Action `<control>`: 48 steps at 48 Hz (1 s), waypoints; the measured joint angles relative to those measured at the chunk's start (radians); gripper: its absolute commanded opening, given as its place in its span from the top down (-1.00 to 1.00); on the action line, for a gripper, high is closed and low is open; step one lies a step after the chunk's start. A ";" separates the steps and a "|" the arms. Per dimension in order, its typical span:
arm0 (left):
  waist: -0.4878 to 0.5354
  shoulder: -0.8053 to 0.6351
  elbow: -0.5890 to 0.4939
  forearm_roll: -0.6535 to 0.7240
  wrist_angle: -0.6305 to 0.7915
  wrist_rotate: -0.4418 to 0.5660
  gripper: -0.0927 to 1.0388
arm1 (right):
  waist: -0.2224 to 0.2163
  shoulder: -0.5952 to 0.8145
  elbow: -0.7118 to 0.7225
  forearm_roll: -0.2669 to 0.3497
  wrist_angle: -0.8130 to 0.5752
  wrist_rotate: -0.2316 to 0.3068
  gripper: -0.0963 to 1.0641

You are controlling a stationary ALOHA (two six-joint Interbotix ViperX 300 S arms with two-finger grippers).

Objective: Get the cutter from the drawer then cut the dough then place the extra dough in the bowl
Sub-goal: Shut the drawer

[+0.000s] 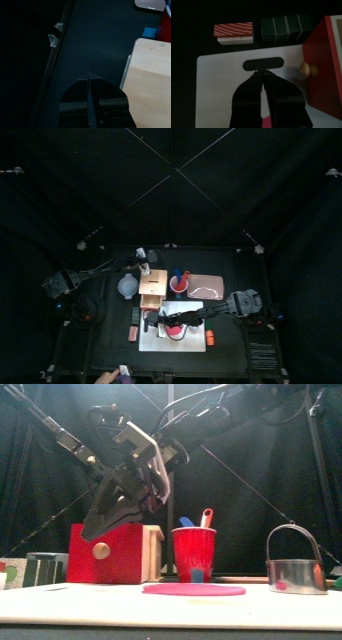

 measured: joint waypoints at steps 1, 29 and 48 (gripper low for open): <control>0.000 0.000 -0.002 0.000 0.003 0.002 0.16 | -0.002 0.003 -0.002 0.000 0.000 0.000 0.52; -0.048 0.037 0.000 -0.006 0.025 0.017 0.16 | -0.060 0.025 -0.017 -0.006 0.000 -0.005 0.52; -0.063 0.058 -0.002 -0.014 0.055 0.017 0.16 | -0.071 0.025 -0.018 -0.028 0.000 -0.012 0.52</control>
